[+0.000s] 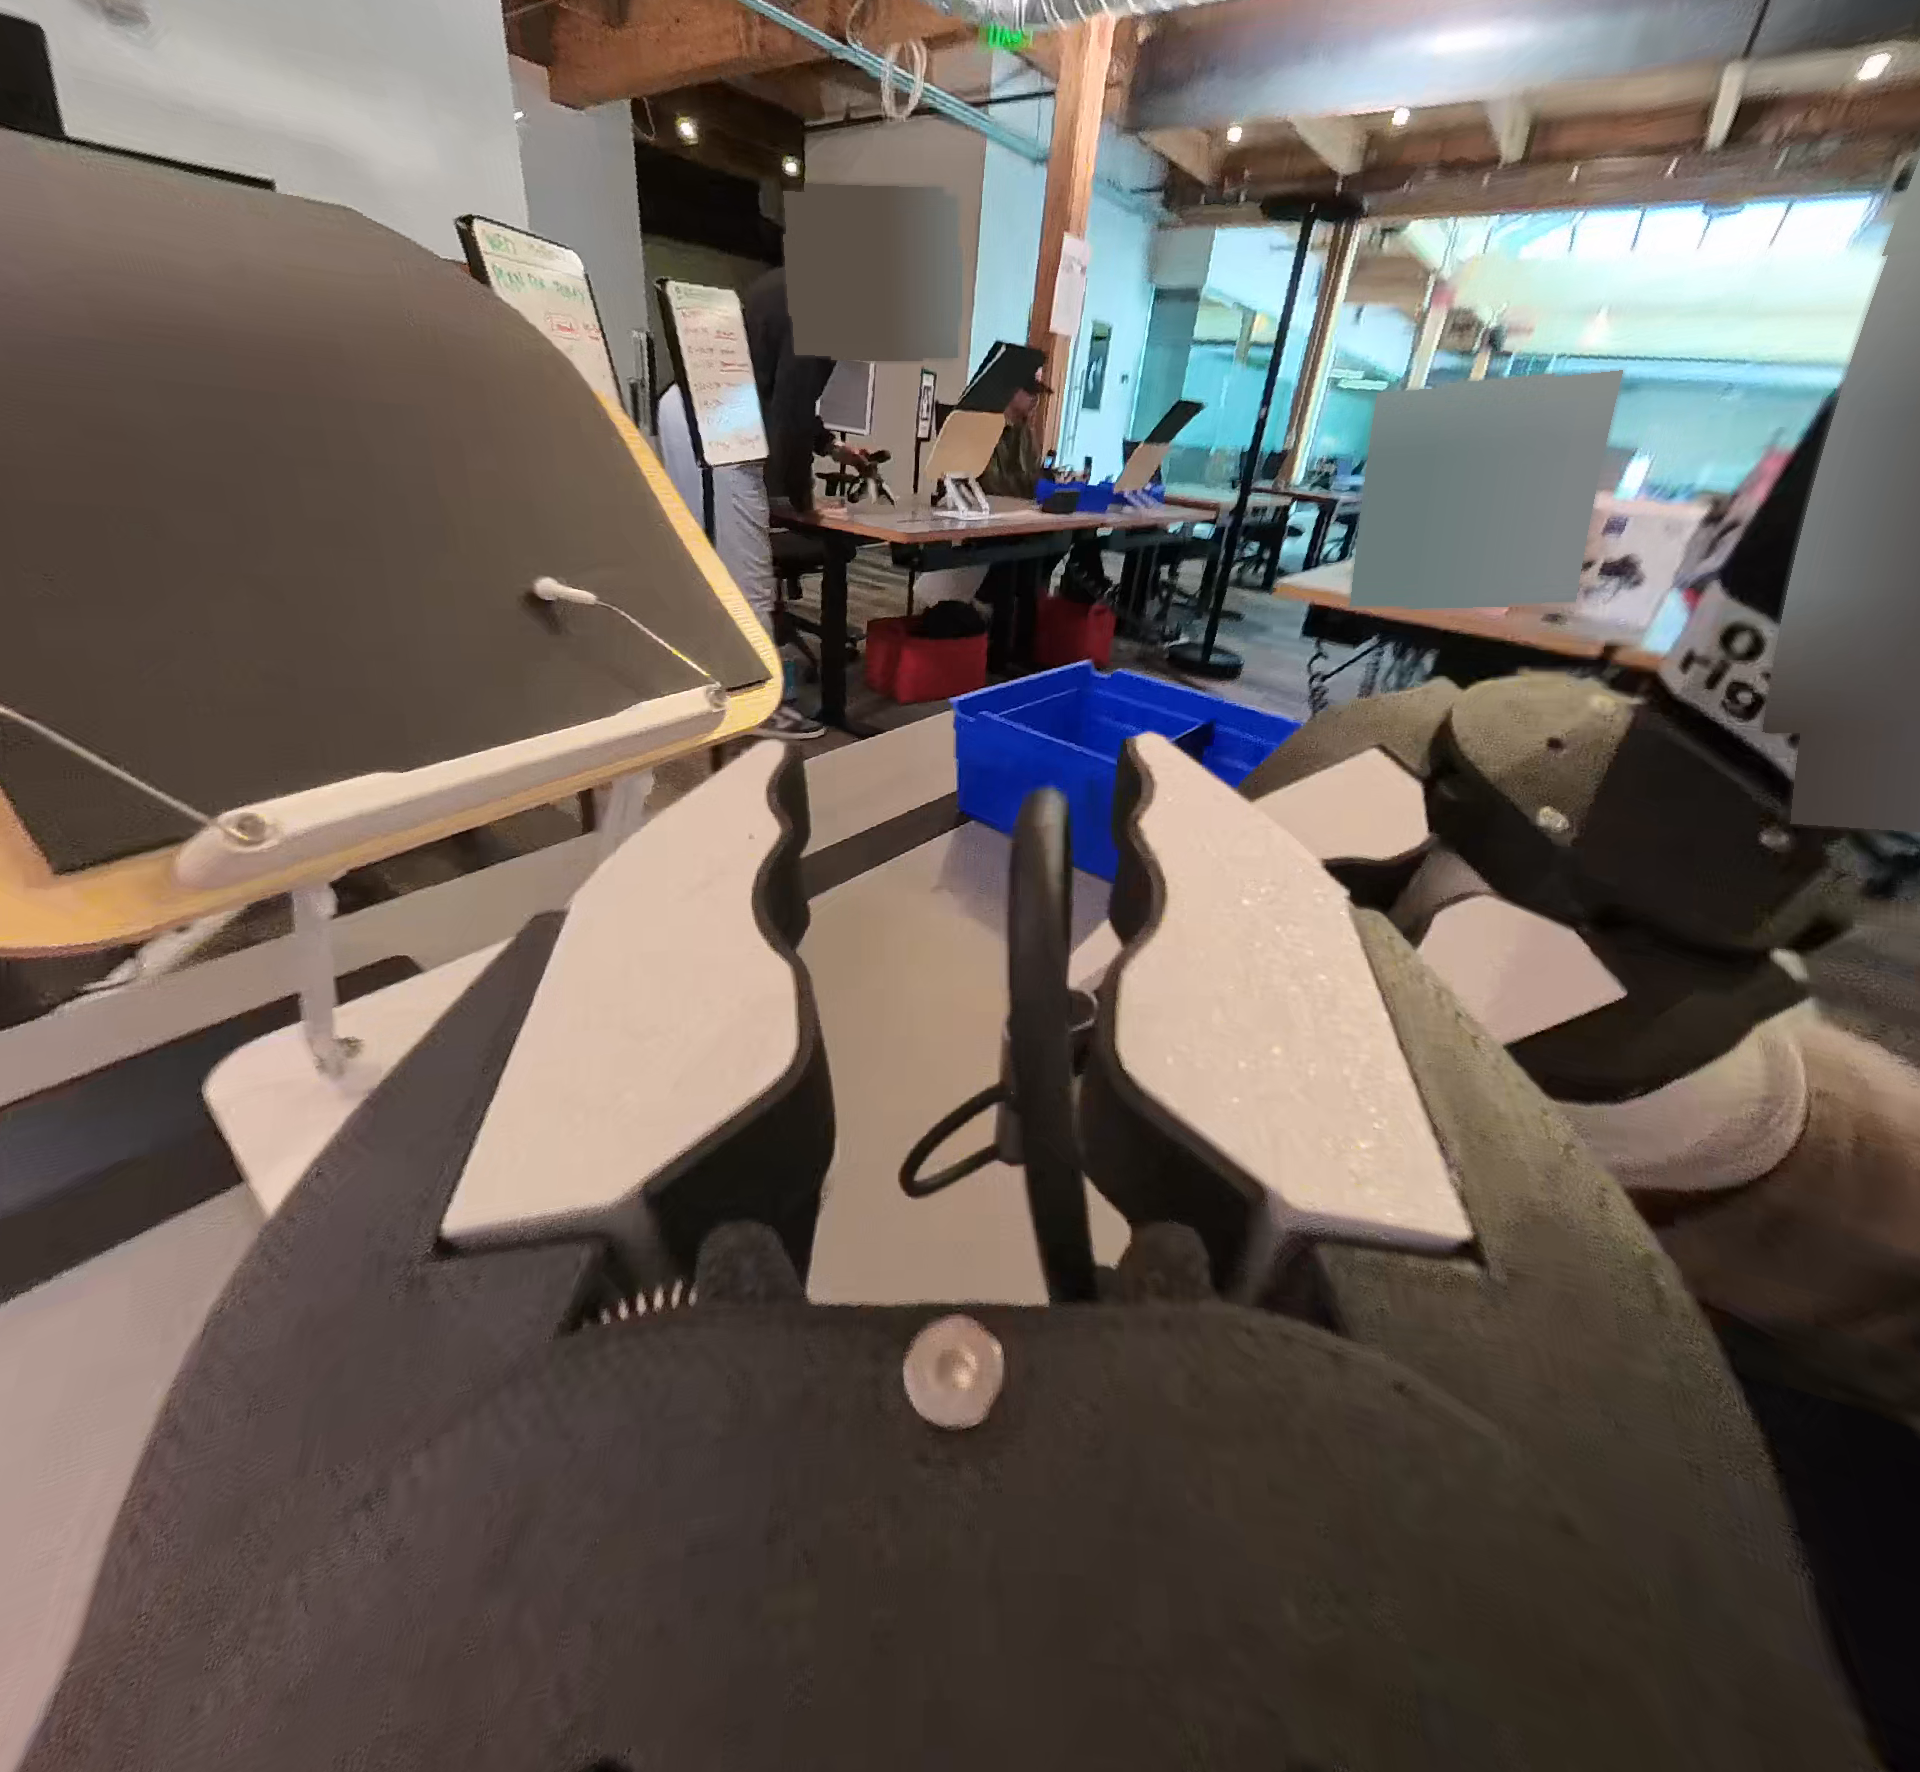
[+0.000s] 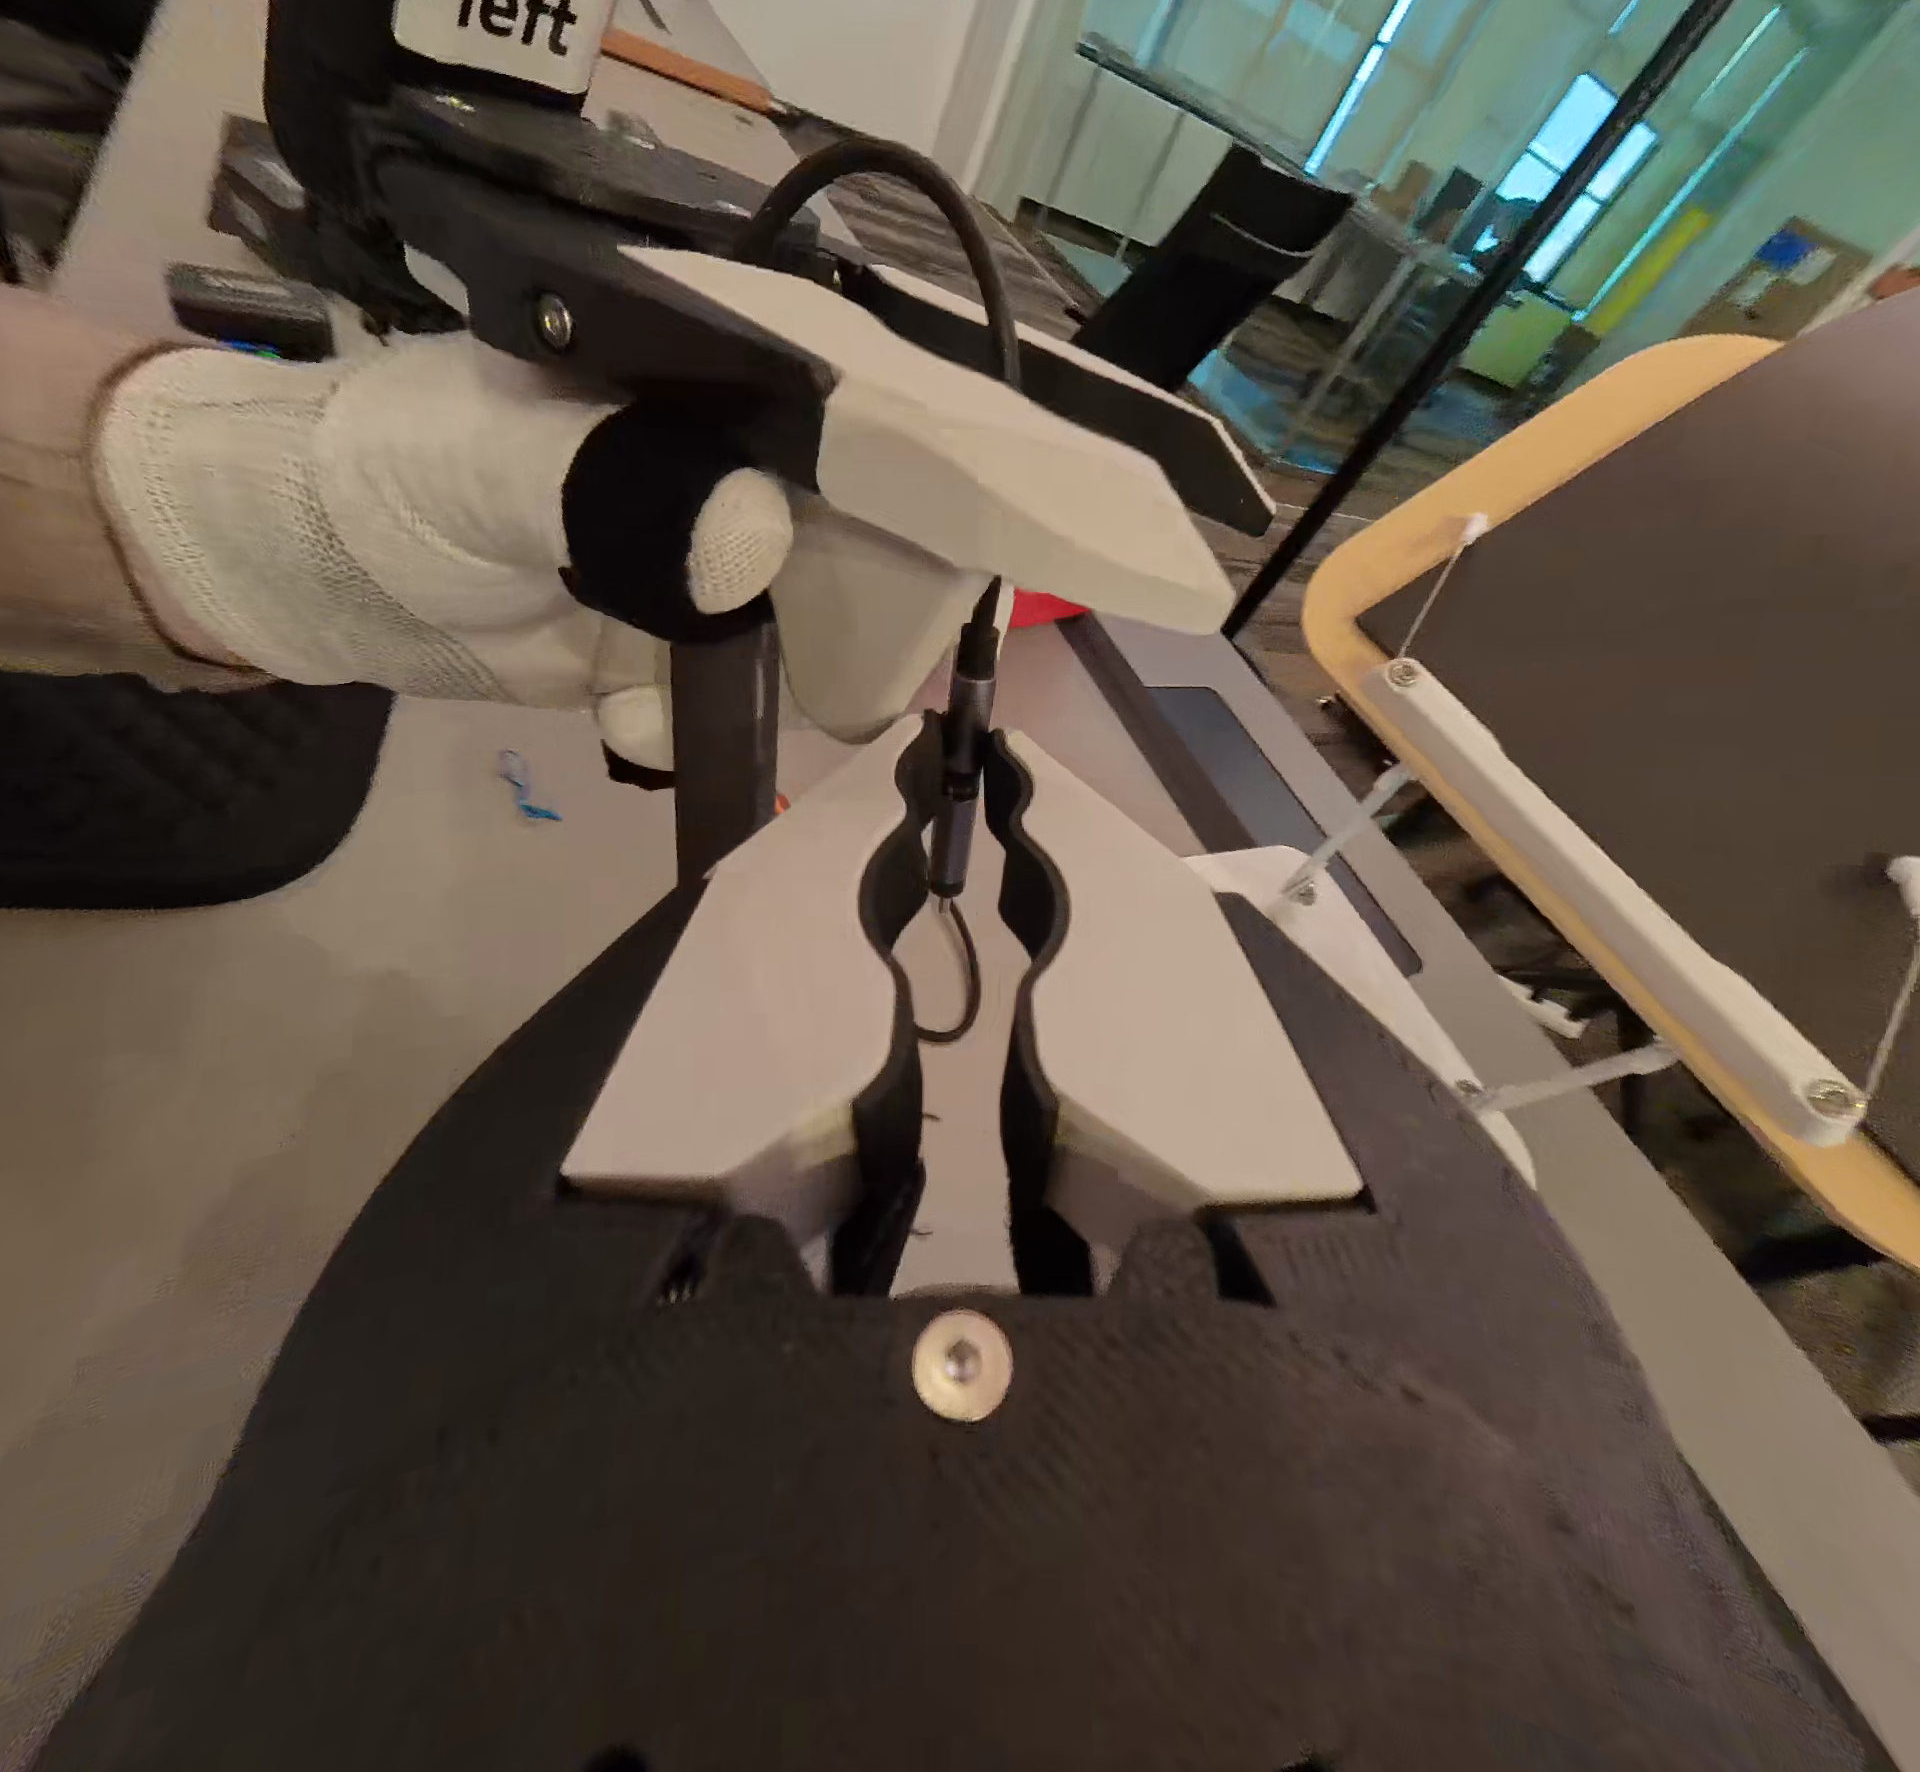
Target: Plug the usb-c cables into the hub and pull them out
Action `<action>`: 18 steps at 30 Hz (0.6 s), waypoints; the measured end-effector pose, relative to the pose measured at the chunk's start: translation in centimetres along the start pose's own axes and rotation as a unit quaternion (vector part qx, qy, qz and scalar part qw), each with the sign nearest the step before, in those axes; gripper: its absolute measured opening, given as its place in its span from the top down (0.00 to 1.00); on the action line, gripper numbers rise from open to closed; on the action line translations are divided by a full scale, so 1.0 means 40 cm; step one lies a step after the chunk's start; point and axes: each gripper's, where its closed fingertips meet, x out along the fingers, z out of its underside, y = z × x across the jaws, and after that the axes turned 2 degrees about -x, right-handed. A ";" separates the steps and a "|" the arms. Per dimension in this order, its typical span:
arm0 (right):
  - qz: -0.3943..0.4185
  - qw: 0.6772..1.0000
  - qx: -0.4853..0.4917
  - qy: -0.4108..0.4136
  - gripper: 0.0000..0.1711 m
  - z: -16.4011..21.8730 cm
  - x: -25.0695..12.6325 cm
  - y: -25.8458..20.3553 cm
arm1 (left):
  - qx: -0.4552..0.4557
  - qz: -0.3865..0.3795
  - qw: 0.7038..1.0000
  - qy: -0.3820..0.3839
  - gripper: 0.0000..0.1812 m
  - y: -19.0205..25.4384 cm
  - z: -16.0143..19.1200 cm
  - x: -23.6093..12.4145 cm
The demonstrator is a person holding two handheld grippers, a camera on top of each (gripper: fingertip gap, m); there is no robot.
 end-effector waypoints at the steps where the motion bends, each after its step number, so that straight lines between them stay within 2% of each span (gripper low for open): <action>1: 0.000 1.000 0.006 0.002 0.97 -0.002 0.004 -0.002 | -0.009 0.013 1.000 0.004 0.69 0.007 -0.002 -0.002; 4: -0.062 0.990 0.118 0.050 0.97 -0.015 0.010 -0.012 | 0.021 0.044 0.999 -0.022 0.66 0.041 0.005 -0.005; 5: -0.082 0.982 0.154 0.072 0.97 -0.019 0.007 -0.009 | 0.039 0.056 0.997 -0.045 0.62 0.055 0.015 -0.005; 7: -0.119 0.965 0.208 0.108 0.97 -0.022 -0.002 0.000 | 0.064 0.081 0.993 -0.059 0.60 0.081 0.011 -0.014; 9: -0.162 0.948 0.225 0.159 0.97 -0.041 -0.028 0.002 | 0.086 0.112 0.986 -0.084 0.57 0.104 0.009 -0.028; 12: -0.239 0.917 0.257 0.190 0.97 -0.053 -0.052 -0.009 | 0.114 0.151 0.977 -0.102 0.57 0.125 -0.004 -0.049; 18: -0.310 0.872 0.277 0.258 0.97 -0.091 -0.091 0.005 | 0.087 0.255 0.959 -0.090 0.55 0.167 -0.056 -0.091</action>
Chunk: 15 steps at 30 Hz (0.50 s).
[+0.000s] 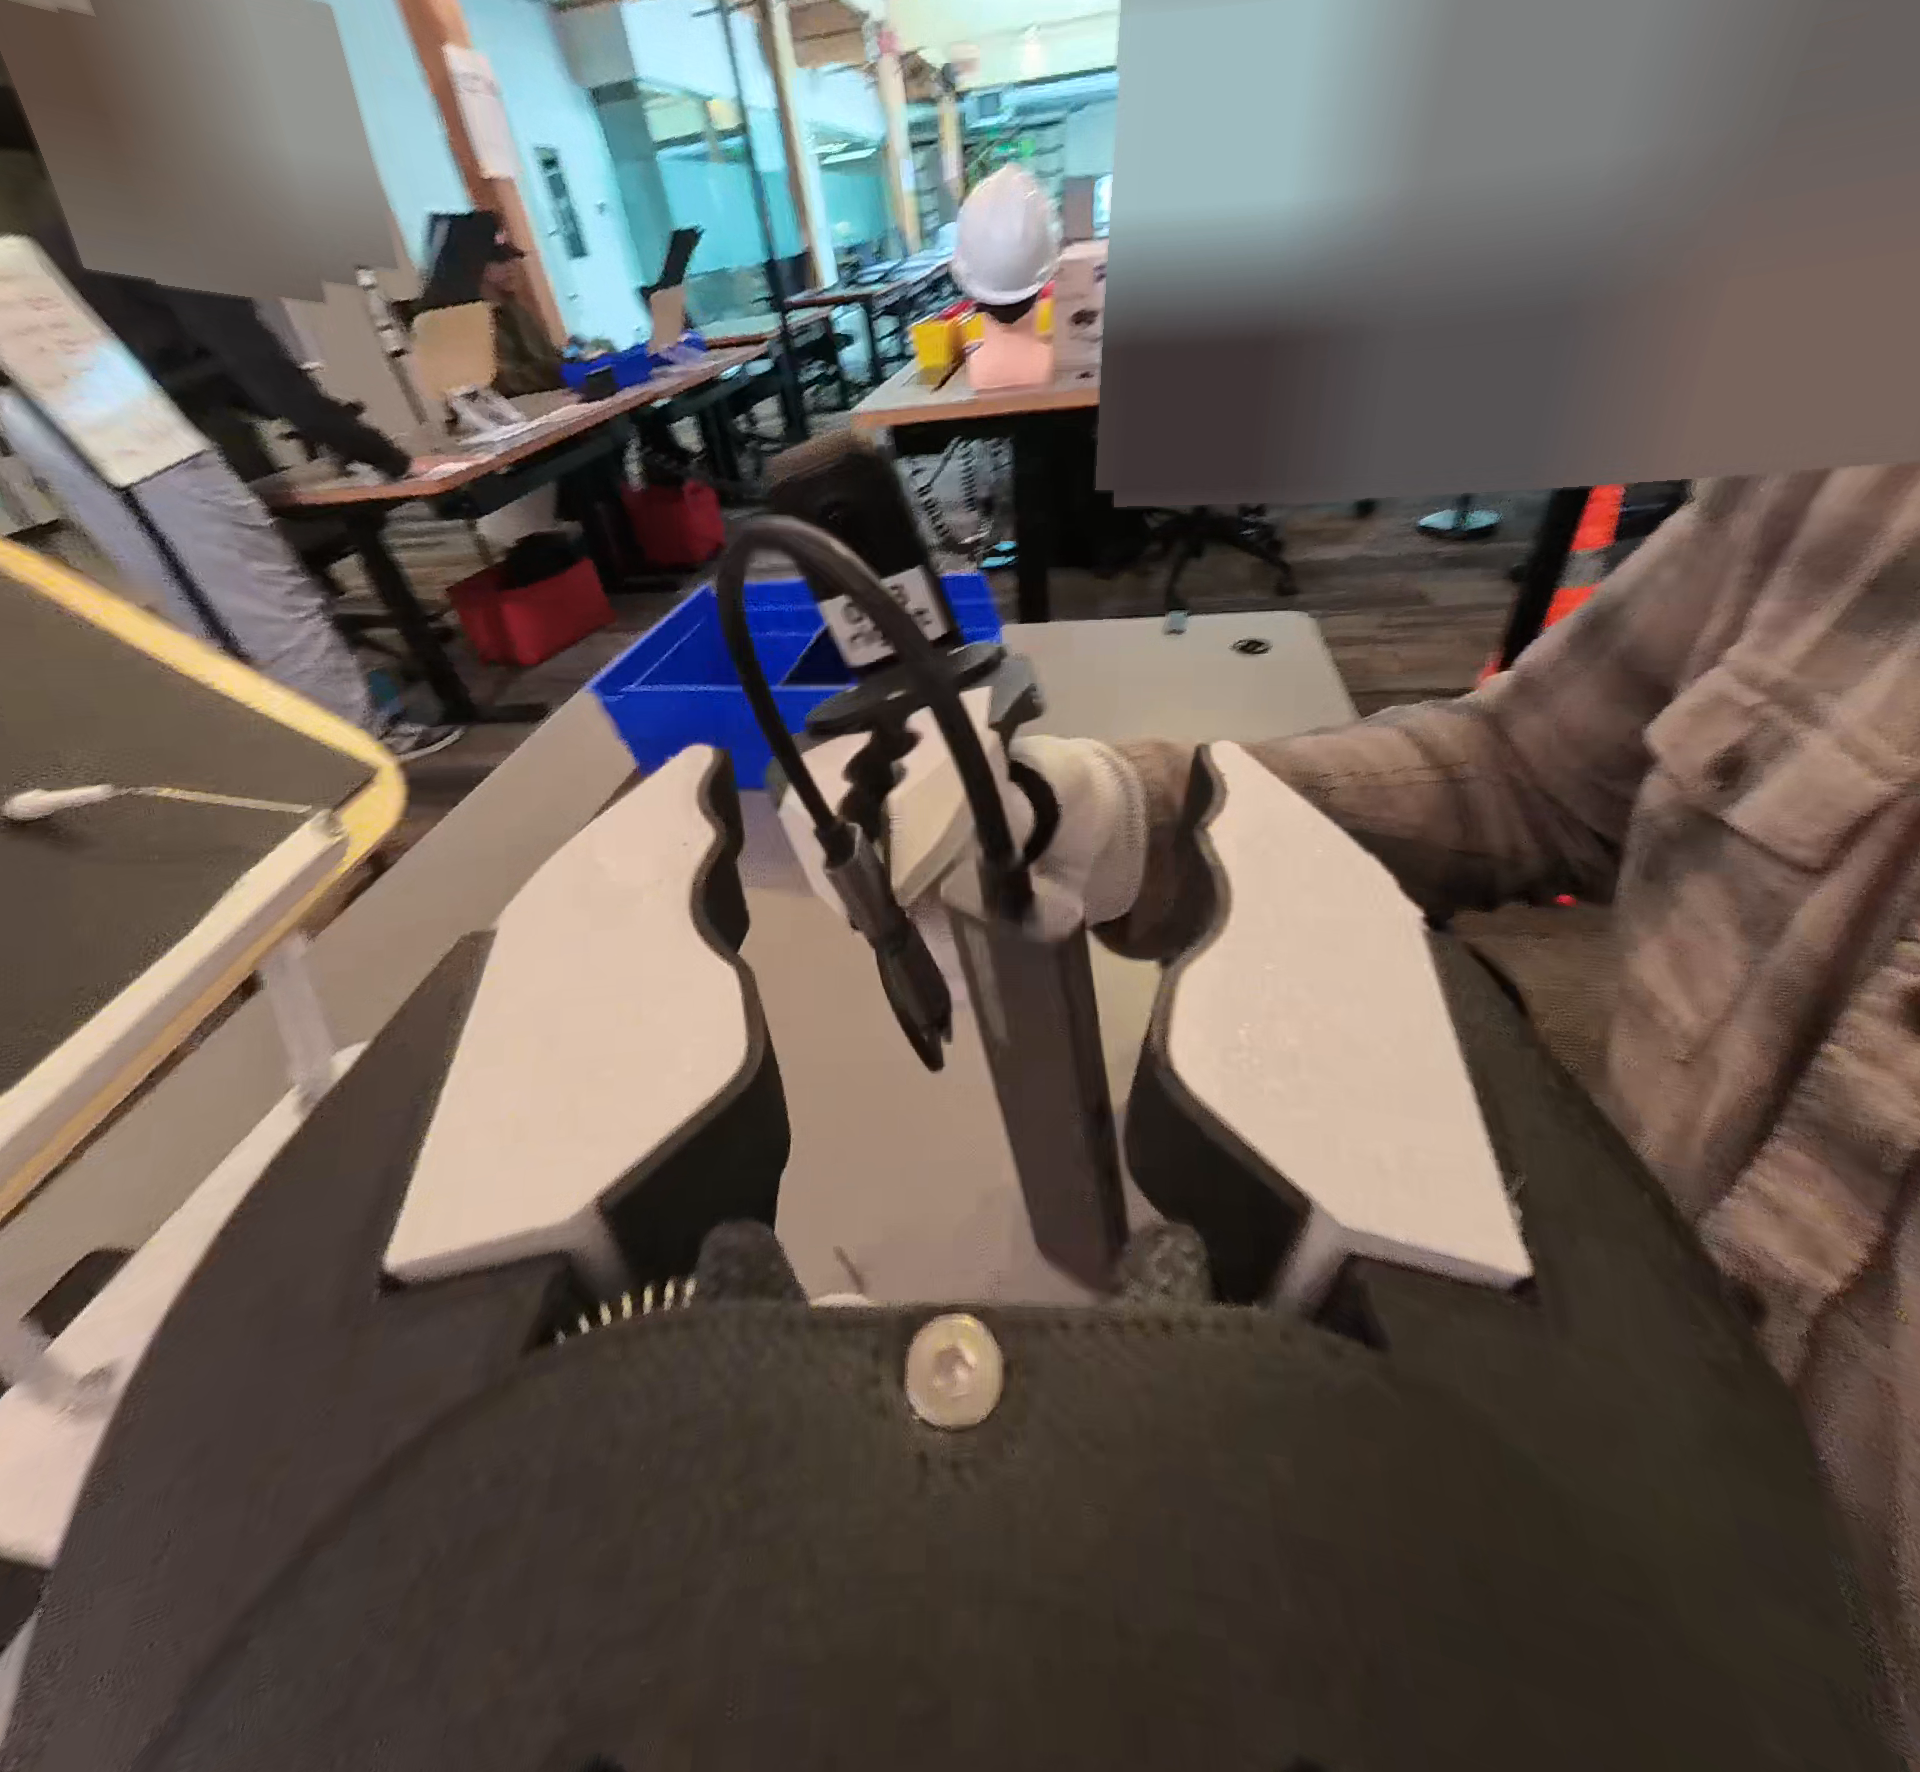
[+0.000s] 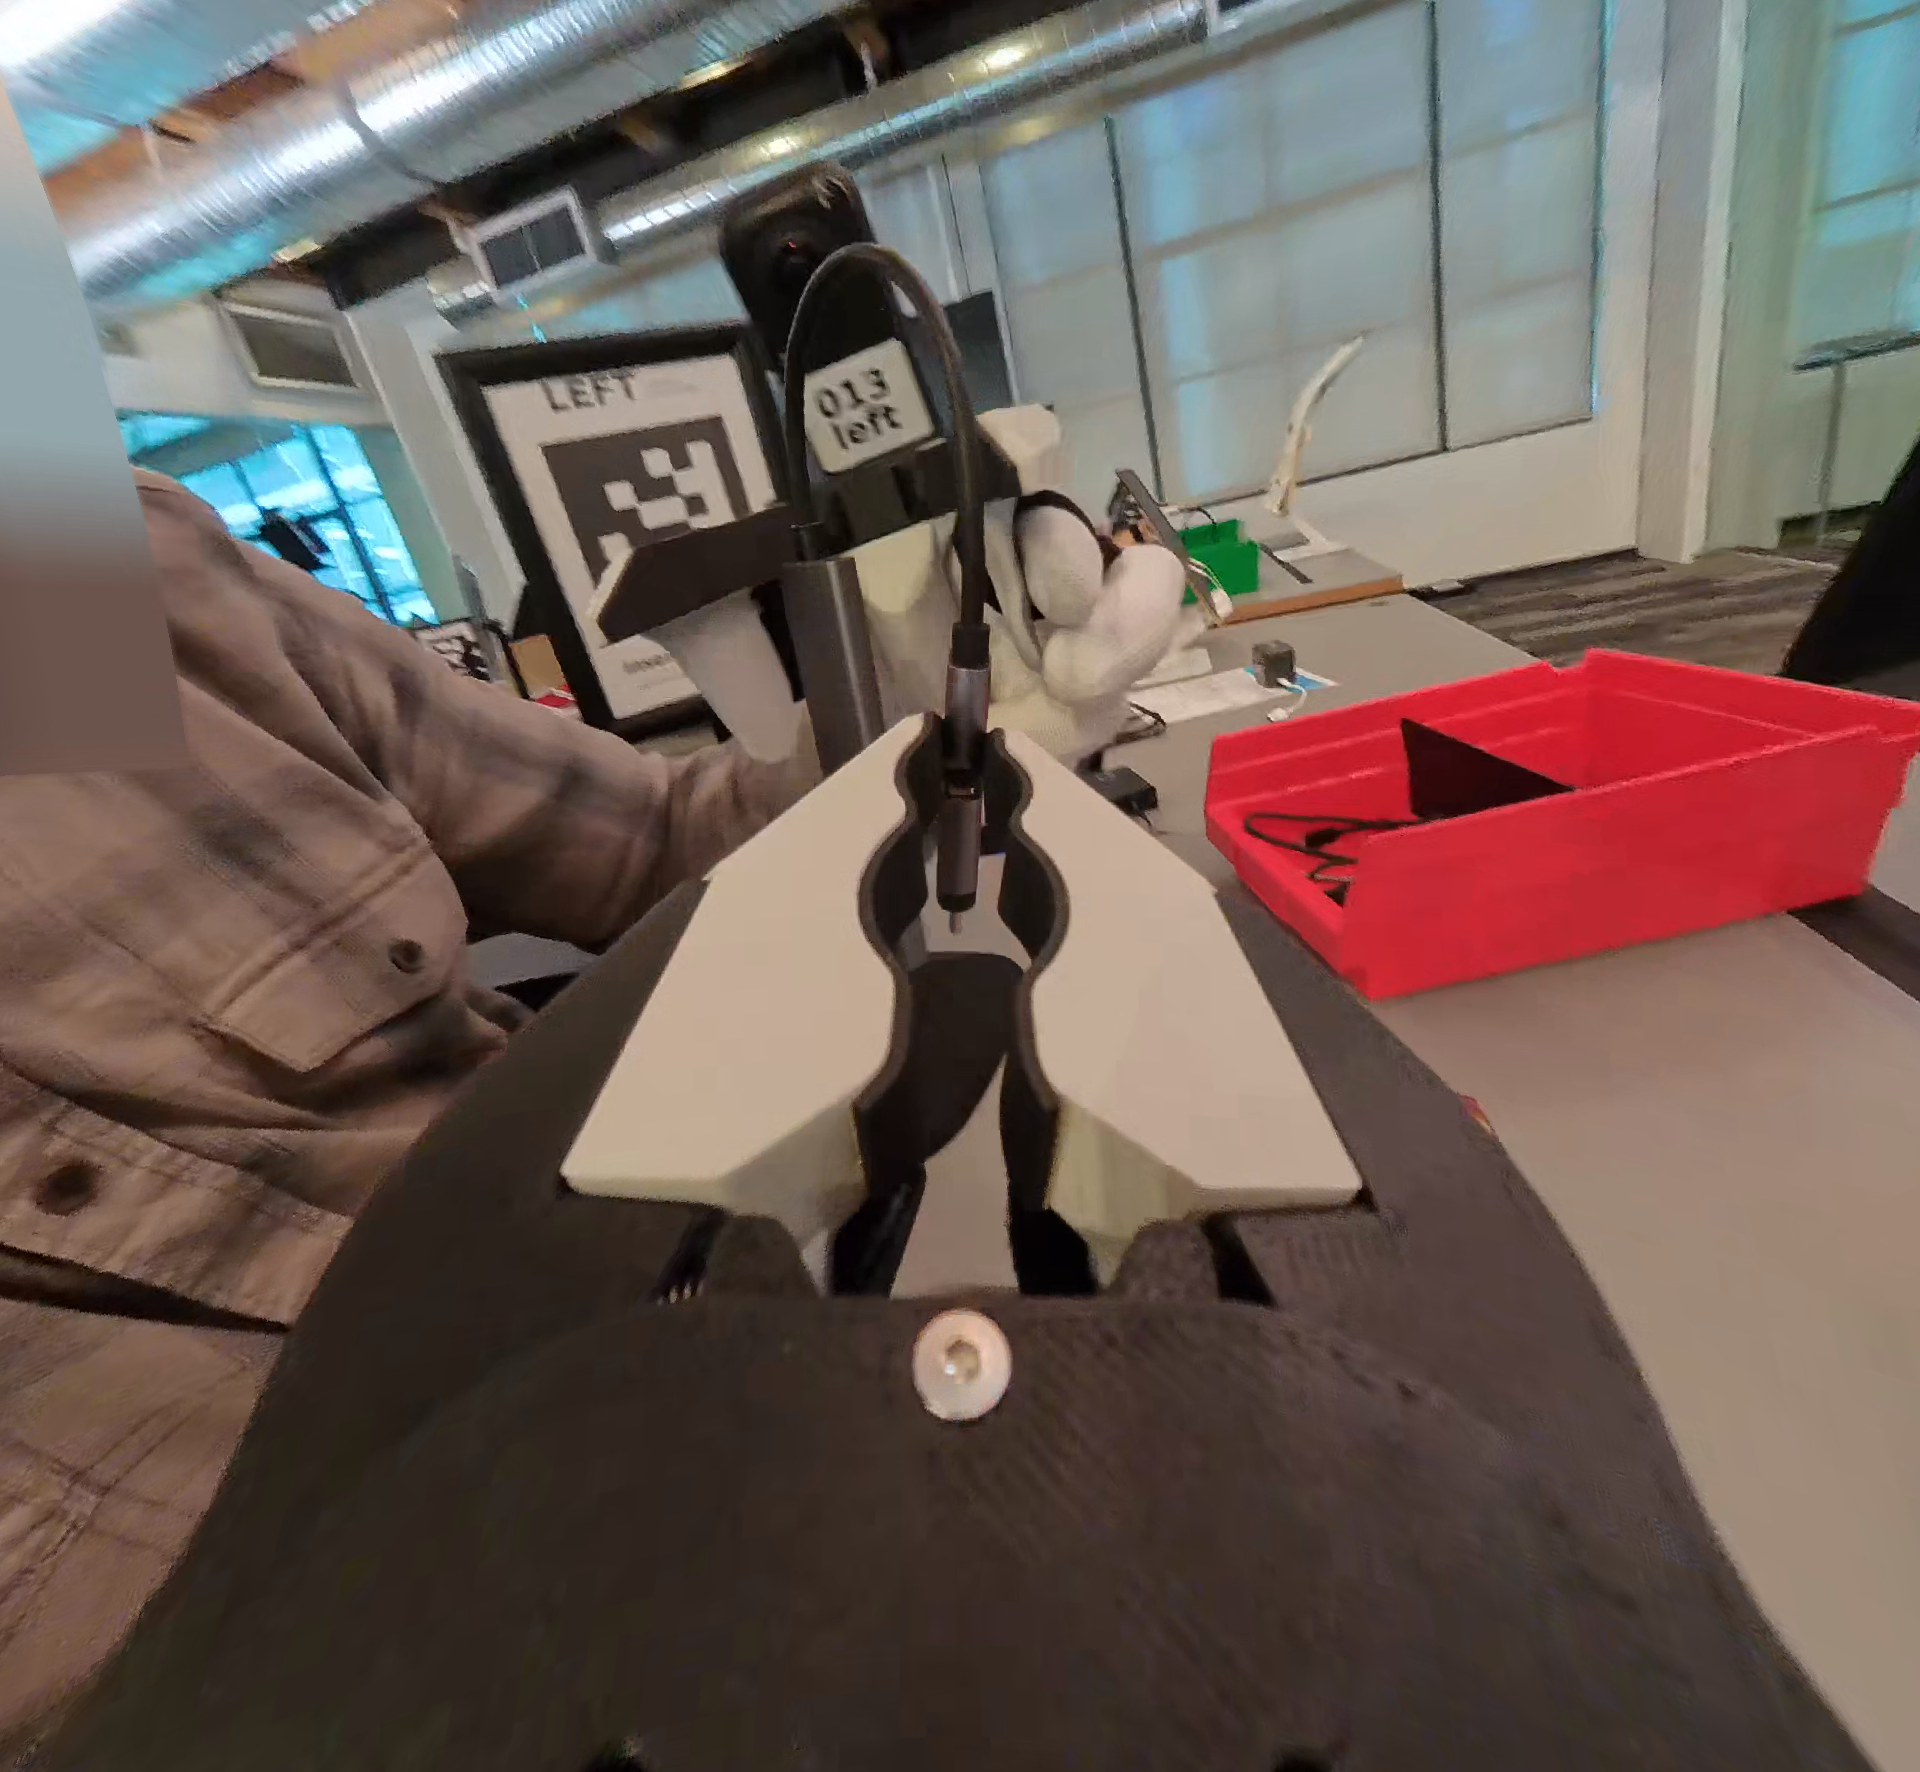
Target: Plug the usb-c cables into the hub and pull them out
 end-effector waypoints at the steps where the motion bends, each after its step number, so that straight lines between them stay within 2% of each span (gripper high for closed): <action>1: -0.012 1.000 0.003 0.009 0.97 -0.008 -0.001 -0.005 | -0.008 0.014 1.000 0.009 0.55 0.002 -0.007 -0.007; 4: -0.019 1.000 0.006 0.009 0.97 -0.012 -0.002 -0.004 | -0.024 0.010 0.999 0.020 0.56 -0.024 -0.013 -0.021; 7: -0.024 1.000 -0.004 -0.012 0.97 -0.006 -0.002 -0.008 | -0.021 0.020 1.000 0.011 0.53 -0.025 -0.011 -0.020; 10: -0.052 0.998 -0.003 -0.044 0.97 0.013 0.001 -0.023 | -0.010 0.046 0.999 -0.008 0.48 -0.011 -0.002 -0.007; 15: -0.131 0.989 0.011 -0.064 0.97 0.029 0.001 -0.058 | 0.002 0.130 0.991 -0.020 0.50 0.038 0.021 0.002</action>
